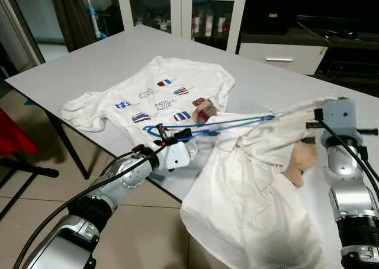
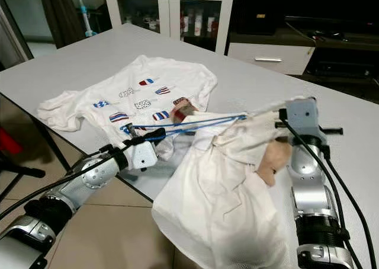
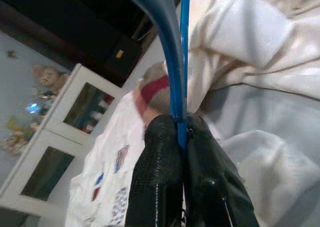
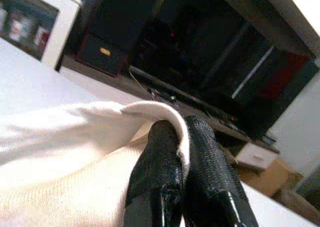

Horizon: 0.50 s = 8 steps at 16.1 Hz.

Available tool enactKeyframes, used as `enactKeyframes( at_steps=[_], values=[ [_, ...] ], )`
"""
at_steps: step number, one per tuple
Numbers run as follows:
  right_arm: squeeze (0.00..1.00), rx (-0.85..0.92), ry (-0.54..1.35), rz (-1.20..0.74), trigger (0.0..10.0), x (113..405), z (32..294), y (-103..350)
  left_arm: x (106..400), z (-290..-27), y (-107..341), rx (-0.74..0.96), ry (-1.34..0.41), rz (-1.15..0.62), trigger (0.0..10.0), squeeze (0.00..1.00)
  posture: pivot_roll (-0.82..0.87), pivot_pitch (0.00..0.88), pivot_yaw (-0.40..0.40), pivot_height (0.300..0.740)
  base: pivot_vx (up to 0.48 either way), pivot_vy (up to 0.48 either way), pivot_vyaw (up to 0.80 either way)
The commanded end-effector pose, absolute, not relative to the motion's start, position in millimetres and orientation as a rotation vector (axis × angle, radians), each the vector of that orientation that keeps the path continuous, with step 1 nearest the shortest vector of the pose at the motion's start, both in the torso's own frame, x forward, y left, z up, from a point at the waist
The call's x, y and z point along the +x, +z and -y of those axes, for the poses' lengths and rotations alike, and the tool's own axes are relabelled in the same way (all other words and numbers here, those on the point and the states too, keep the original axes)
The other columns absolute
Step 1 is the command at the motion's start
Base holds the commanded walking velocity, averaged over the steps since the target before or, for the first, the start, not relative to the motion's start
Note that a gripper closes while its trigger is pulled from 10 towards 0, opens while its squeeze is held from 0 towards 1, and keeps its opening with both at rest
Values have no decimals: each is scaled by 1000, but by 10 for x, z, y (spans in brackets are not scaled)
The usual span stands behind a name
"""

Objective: Hang hanger

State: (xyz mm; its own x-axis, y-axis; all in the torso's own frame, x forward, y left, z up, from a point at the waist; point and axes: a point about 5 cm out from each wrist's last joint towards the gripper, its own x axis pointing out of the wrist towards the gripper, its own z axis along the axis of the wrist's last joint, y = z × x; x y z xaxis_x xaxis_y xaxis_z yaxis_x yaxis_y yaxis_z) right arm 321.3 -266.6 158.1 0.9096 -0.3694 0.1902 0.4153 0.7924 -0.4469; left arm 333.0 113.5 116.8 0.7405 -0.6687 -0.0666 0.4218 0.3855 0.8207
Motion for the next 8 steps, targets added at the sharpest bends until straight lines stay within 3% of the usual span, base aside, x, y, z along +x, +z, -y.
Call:
enactKeyframes(
  at_steps=[1, 3, 4, 5, 6, 7, 8],
  values=[
    [0, -501, -458, 80, 0, 3181, 2752, 1559, 3371, -1162, 1227, 944, -674, 300, 0, 0, 114, 40, 8, 740, 0, 0, 0],
    [0, -470, -519, 22, 0, 3163, 2865, 1460, 3389, -1148, 1238, 868, -625, 290, 0, 0, 107, 39, 4, 740, 0, 0, 0],
    [0, -412, -538, -33, 0, 3155, 2906, 1375, 3397, -1109, 1254, 779, -604, 278, 6902, 0, 95, 38, -3, 740, 0, 0, 0],
    [0, -371, -506, -86, 510, 3162, 2870, 1279, 3406, -1066, 1274, 685, -588, 265, 10000, 0, 90, 38, -11, 740, 0, 0, 0],
    [0, -361, -438, -137, 4902, 3177, 2790, 1183, 3415, -1035, 1287, 610, -573, 253, 10000, 0, 81, 38, -15, 740, 0, 0, 0],
    [0, -364, -378, -184, 10000, 3183, 2707, 1090, 3427, -1011, 1305, 521, -552, 240, 10000, 0, 74, 40, -14, 740, 0, 0, 0],
    [0, -375, -373, -208, 10000, 3177, 2694, 1048, 3437, -1001, 1320, 464, -539, 232, 10000, 0, 70, 39, -13, 740, 0, 0, 0]
  ],
)
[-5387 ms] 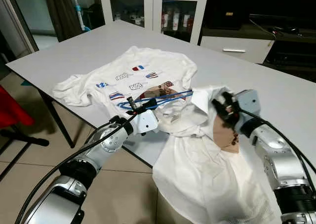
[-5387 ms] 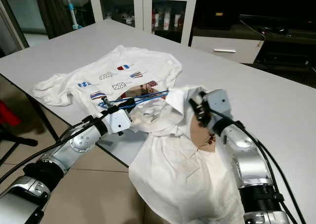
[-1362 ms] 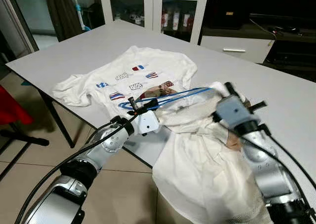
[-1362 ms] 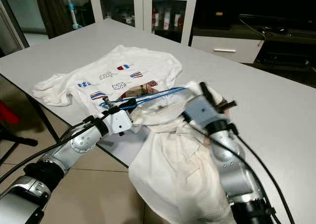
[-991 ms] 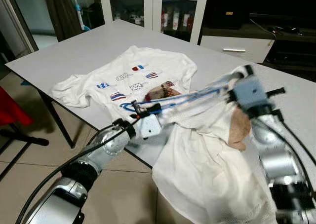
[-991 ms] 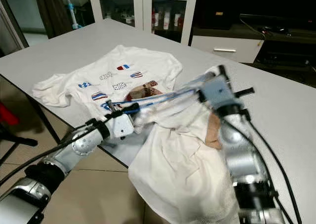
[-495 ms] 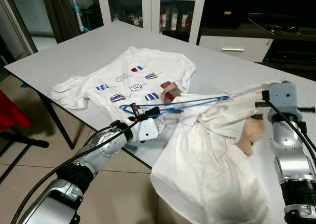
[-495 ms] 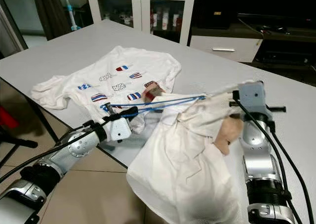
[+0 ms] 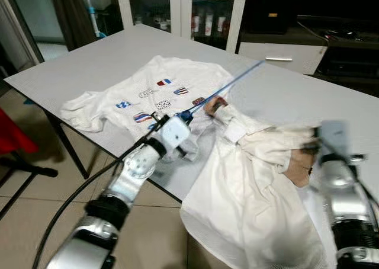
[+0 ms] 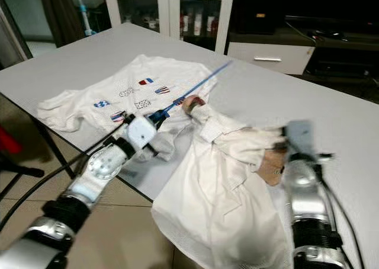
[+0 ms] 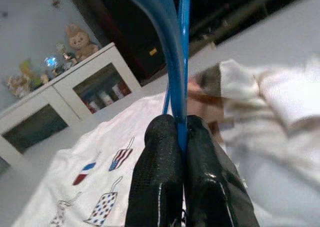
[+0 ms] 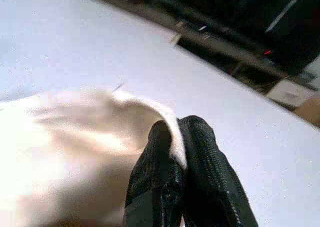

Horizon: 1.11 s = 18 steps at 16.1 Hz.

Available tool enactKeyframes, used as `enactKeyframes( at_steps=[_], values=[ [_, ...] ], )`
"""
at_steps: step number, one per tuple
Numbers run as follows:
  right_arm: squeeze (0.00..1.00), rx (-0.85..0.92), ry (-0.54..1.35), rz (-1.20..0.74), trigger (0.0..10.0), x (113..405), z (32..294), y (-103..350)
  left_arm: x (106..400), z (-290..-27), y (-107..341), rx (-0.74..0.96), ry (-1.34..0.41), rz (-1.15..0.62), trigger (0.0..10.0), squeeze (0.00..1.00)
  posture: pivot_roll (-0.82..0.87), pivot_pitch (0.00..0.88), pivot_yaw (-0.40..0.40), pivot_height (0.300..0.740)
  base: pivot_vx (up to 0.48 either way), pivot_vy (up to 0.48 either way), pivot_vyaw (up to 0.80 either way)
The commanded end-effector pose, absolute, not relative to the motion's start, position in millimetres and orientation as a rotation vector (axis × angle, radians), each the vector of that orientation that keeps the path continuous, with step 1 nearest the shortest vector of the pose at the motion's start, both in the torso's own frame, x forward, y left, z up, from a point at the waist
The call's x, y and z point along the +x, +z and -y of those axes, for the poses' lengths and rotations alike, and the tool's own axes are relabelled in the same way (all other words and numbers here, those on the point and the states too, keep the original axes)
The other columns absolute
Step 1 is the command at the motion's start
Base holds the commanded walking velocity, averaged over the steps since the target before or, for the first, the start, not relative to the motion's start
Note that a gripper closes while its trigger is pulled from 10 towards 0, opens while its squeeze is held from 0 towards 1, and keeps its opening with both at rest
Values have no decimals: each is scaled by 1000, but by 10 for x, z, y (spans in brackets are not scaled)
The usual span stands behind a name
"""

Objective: Hang hanger

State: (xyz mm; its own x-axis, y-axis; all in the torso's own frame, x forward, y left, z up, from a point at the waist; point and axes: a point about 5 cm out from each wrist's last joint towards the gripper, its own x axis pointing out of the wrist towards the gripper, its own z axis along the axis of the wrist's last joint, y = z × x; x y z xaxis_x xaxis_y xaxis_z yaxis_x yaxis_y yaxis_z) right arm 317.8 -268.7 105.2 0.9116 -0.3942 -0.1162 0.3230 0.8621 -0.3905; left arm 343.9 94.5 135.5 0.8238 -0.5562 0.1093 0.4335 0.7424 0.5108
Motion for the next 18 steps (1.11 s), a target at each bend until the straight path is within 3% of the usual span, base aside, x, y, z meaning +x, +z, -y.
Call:
enactKeyframes(
  at_steps=[1, 5, 6, 7, 8, 9, 10, 11, 14, 15, 18],
  values=[
    [0, -359, -386, -208, 10000, 3171, 2706, 1042, 3446, -999, 1334, 437, -532, 228, 10000, 0, 68, 38, -12, 740, 0, 0, 0],
    [0, -404, -355, -128, 10000, 3194, 2724, 1220, 3507, -990, 1427, 373, -507, 227, 10000, 0, 57, 33, -10, 740, 0, 0, 0],
    [188, -408, -322, -114, 10000, 3205, 2700, 1254, 3507, -984, 1434, 375, -509, 228, 10000, 0, 55, 32, -10, 740, 0, 0, 0],
    [188, -406, -290, -97, 10000, 3216, 2674, 1289, 3505, -980, 1441, 375, -512, 228, 10000, 0, 55, 32, -10, 740, 0, 0, 0],
    [1000, -396, -172, -95, 10000, 3241, 2570, 1333, 3482, -962, 1432, 474, -534, 253, 10000, 0, 52, 33, -8, 740, 0, 0, 0],
    [1000, -397, -124, -95, 10000, 3246, 2527, 1350, 3469, -953, 1425, 527, -547, 266, 10000, 0, 52, 33, -8, 740, 0, 0, 0],
    [549, -439, -65, -88, 10000, 3248, 2477, 1389, 3445, -941, 1409, 664, -578, 296, 10000, 0, 47, 34, -6, 740, 0, 0, 0],
    [0, -487, -31, -69, 10000, 3242, 2456, 1442, 3444, -956, 1414, 771, -590, 317, 10000, 0, 47, 36, -5, 740, 0, 0, 0],
    [0, -563, -70, 84, 10000, 3232, 2489, 1742, 3499, -1037, 1579, 885, -533, 392, 10000, 0, 47, 37, -6, 740, 0, 0, 0],
    [1000, -533, -68, 111, 10000, 3224, 2484, 1809, 3513, -1054, 1646, 904, -507, 428, 10000, 0, 45, 36, -5, 740, 0, 0, 0],
    [1000, -483, -51, 79, 10000, 3222, 2476, 1820, 3548, -1079, 1765, 891, -435, 481, 10000, 0, 41, 38, -6, 740, 0, 0, 0]
  ],
)
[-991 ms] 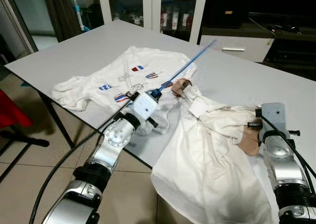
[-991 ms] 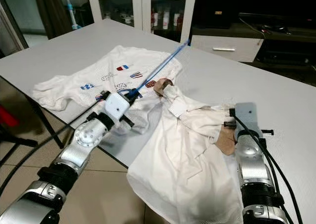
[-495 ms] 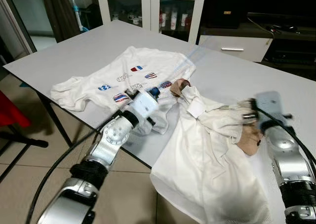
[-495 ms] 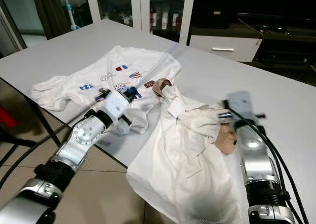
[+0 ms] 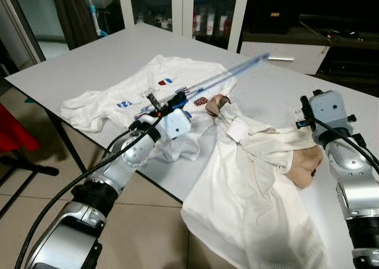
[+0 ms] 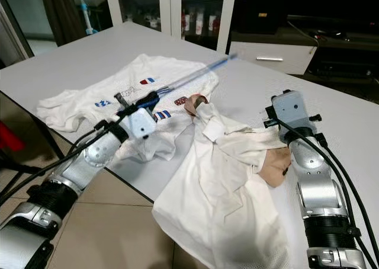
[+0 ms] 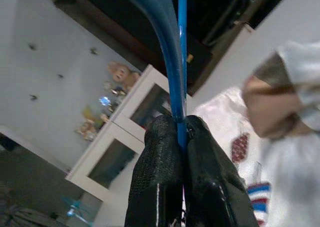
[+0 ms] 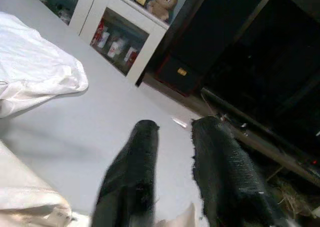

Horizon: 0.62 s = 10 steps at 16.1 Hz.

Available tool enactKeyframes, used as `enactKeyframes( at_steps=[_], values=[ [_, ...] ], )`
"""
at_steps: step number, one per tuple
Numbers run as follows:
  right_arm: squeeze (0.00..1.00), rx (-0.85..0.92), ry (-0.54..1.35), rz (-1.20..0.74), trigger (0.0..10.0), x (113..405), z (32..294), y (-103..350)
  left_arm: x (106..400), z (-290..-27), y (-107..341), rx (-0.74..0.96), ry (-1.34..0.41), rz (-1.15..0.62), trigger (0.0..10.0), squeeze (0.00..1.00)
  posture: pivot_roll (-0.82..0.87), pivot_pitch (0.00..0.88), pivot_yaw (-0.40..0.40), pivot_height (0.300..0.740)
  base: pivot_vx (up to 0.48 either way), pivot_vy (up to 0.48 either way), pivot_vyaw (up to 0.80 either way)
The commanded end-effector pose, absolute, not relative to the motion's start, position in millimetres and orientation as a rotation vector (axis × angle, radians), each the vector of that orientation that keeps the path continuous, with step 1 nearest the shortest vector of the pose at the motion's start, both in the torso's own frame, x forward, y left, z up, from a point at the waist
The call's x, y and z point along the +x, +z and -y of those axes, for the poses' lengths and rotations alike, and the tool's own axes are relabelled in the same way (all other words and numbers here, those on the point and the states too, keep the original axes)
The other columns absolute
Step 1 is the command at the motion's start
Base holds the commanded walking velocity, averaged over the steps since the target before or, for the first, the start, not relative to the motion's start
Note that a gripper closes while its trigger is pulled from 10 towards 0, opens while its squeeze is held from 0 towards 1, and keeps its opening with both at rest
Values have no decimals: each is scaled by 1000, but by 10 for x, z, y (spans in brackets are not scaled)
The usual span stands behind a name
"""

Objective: Hang hanger

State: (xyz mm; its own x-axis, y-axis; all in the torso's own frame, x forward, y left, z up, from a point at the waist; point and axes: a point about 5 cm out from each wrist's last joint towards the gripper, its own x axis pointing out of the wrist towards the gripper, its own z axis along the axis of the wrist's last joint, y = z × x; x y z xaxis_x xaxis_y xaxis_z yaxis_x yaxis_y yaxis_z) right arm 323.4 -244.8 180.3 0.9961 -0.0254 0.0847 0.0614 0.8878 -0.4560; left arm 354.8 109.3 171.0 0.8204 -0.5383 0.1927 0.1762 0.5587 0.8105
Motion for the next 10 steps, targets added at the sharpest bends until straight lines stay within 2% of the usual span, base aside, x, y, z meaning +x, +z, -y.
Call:
enactKeyframes(
  at_steps=[1, 2, 4, 6, 10],
  values=[
    [282, -382, -50, 49, 10000, 3218, 2498, 1795, 3558, -1091, 1779, 871, -415, 482, 10000, 0, 39, 42, -7, 740, 0, 0, 0],
    [0, -236, -11, 10, 10000, 3195, 2494, 1747, 3563, -1101, 1778, 843, -405, 474, 10000, 0, 35, 44, -7, 740, 0, 0, 0],
    [0, -74, 139, -38, 10000, 3114, 2390, 1679, 3532, -1078, 1710, 838, -477, 451, 10000, 0, 33, 46, -6, 740, 0, 0, 0],
    [0, -28, 395, -90, 10000, 2955, 2134, 1595, 3384, -1017, 1540, 956, -692, 468, 10000, 0, 31, 48, -8, 740, 0, 0, 0],
    [0, -77, 637, -217, 10000, 2771, 1805, 1390, 3427, -1105, 1561, 976, -648, 450, 10000, 0, 38, 51, -10, 740, 0, 0, 0]
  ],
)
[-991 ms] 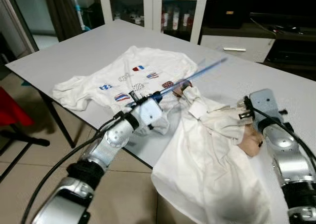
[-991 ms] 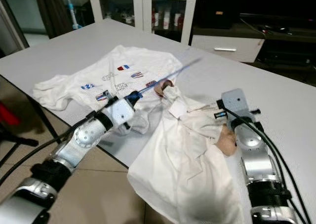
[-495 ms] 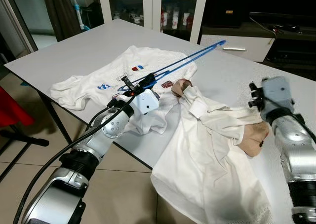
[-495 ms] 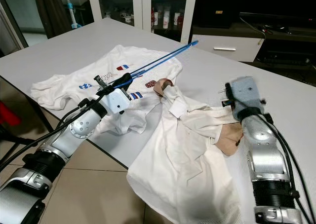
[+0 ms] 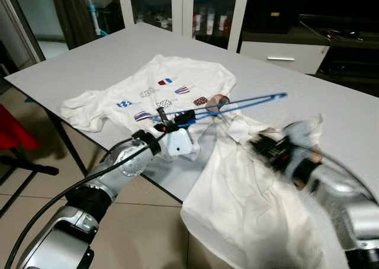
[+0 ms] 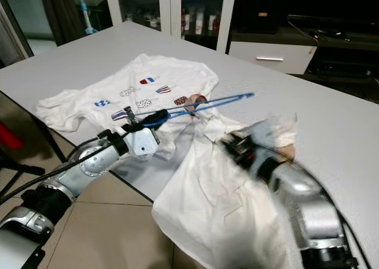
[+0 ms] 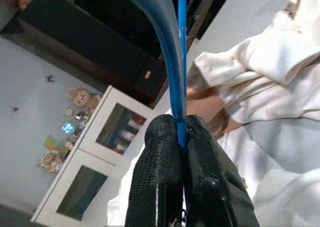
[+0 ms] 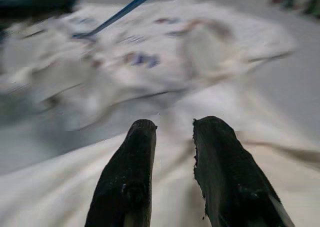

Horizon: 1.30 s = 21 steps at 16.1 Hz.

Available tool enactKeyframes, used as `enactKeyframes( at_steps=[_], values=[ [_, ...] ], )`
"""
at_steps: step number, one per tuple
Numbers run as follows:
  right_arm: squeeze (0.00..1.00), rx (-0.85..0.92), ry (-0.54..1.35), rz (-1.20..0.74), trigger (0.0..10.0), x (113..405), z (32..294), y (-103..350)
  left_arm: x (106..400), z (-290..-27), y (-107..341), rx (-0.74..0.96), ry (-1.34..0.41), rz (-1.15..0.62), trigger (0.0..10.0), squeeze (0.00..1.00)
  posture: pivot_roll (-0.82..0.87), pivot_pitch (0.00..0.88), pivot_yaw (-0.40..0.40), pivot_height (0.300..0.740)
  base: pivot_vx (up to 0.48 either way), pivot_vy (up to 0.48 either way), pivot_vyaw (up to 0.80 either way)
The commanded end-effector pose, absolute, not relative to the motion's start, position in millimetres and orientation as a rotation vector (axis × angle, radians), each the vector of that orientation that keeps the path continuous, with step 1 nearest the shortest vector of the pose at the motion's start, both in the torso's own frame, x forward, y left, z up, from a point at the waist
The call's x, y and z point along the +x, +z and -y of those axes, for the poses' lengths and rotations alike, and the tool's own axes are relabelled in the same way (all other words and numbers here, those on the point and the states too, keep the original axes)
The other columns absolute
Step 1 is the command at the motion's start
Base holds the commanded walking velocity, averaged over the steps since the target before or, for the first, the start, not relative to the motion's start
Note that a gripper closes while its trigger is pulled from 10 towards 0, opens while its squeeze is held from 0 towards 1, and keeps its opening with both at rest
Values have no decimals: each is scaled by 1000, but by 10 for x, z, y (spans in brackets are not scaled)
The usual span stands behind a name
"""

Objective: Hang hanger

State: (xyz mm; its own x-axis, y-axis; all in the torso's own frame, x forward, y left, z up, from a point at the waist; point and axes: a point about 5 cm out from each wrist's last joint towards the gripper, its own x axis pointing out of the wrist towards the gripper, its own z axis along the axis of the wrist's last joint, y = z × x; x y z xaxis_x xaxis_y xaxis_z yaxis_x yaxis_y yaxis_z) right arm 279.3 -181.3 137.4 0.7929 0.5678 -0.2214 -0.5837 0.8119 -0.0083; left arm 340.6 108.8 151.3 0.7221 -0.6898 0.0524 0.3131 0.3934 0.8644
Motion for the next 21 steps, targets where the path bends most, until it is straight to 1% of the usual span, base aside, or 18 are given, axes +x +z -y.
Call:
enactKeyframes(
  at_steps=[1, 3, 4, 6, 7, 9, 13, 15, 16, 18, 20, 21],
  values=[
    [0, -80, 663, -242, 10000, 2745, 1776, 1358, 3426, -1103, 1566, 975, -650, 452, 10000, 0, 38, 52, -11, 740, 0, 0, 0],
    [0, -99, 709, -291, 10000, 2686, 1724, 1292, 3416, -1114, 1556, 976, -661, 455, 10000, 0, 38, 53, -11, 740, 0, 0, 0],
    [0, -118, 735, -349, 10000, 2649, 1658, 1193, 3410, -1150, 1524, 1005, -669, 446, 10000, 0, 36, 55, -9, 740, 0, 0, 0],
    [0, -137, 751, -372, 10000, 2633, 1589, 1138, 3413, -1169, 1526, 1007, -669, 443, 10000, 0, 37, 57, -6, 740, 0, 0, 0],
    [0, -165, 741, -414, 10000, 2640, 1538, 1054, 3418, -1171, 1538, 1010, -667, 444, 10000, 0, 37, 57, -5, 740, 0, 0, 0],
    [0, -202, 690, -462, 10000, 2675, 1532, 956, 3419, -1153, 1542, 1014, -671, 448, 10000, 0, 37, 58, -5, 740, 0, 0, 0],
    [0, -286, 590, -526, 10000, 2710, 1691, 826, 3397, -1123, 1519, 1011, -681, 453, 10000, 0, 38, 56, -8, 740, 0, 0, 0],
    [0, -330, 520, -546, 10000, 2740, 1848, 803, 3397, -1121, 1517, 1012, -681, 452, 10000, 0, 39, 56, -10, 740, 0, 0, 0],
    [0, -370, 477, -550, 10000, 2763, 1988, 825, 3398, -1118, 1518, 1012, -680, 452, 10000, 0, 38, 56, -9, 740, 0, 0, 0],
    [0, -399, 449, -545, 10000, 2778, 2137, 889, 3396, -1112, 1512, 1013, -682, 451, 10000, 0, 35, 57, -9, 740, 0, 0, 0],
    [0, -515, 416, -549, 10000, 2788, 2378, 959, 3390, -1089, 1498, 1011, -688, 451, 10000, 0, 26, 61, -8, 740, 0, 0, 0],
    [0, -526, 398, -552, 10000, 2791, 2445, 979, 3389, -1080, 1496, 1010, -690, 452, 10000, 0, 26, 61, -8, 740, 0, 0, 0]
  ],
)
